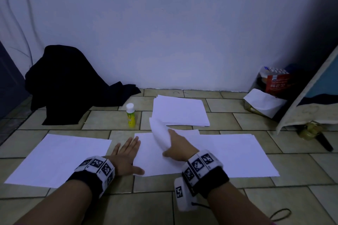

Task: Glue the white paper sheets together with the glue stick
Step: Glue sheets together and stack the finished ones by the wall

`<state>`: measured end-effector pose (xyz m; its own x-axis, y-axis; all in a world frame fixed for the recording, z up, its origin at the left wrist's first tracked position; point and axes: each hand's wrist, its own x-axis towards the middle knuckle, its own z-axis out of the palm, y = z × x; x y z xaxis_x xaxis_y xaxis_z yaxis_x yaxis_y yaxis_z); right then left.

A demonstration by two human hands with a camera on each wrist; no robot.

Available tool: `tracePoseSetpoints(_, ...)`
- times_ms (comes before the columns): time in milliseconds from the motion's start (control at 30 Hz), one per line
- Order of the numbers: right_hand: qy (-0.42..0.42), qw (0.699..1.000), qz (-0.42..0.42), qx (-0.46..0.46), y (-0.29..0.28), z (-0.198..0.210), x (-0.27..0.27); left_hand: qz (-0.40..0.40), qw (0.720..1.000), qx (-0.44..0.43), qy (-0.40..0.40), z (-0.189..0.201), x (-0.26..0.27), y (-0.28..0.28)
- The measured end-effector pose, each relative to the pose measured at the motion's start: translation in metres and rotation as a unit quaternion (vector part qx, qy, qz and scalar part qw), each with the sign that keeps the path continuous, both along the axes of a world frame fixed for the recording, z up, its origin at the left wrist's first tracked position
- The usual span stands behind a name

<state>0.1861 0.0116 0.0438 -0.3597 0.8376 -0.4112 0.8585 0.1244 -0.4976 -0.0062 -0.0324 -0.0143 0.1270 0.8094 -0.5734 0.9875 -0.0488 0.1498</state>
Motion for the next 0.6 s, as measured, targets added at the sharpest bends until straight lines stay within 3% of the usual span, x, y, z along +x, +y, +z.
tracePoseSetpoints(600, -0.036, 0.999, -0.003, -0.022, -0.007, -0.019, -0.029, 0.0, 1.0, 0.001, 0.014, 0.002, 0.001, 0.0)
